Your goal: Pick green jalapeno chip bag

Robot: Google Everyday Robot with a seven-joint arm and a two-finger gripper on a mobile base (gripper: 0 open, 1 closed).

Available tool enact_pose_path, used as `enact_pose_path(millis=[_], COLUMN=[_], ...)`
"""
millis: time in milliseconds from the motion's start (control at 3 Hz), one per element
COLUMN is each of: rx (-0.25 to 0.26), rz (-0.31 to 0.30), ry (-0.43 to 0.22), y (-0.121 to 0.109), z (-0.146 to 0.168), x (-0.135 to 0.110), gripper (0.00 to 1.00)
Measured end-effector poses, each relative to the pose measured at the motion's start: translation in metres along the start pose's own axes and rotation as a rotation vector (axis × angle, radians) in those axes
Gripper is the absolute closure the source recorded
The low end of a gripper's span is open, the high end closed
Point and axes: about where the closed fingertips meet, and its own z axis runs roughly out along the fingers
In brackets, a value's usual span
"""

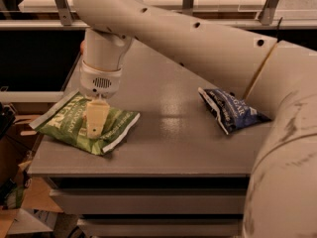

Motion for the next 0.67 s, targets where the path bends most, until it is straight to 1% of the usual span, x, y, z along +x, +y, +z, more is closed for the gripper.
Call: enact_pose_path(millis=[333, 667], rx=[0.0, 0.0], rz=[0.0, 0.0], ry=[0.0, 0.0], y=[0.0005, 0.001], z=[-0.0029, -0.0056], x=[-0.0011, -0.002], gripper=[0.87, 1.0])
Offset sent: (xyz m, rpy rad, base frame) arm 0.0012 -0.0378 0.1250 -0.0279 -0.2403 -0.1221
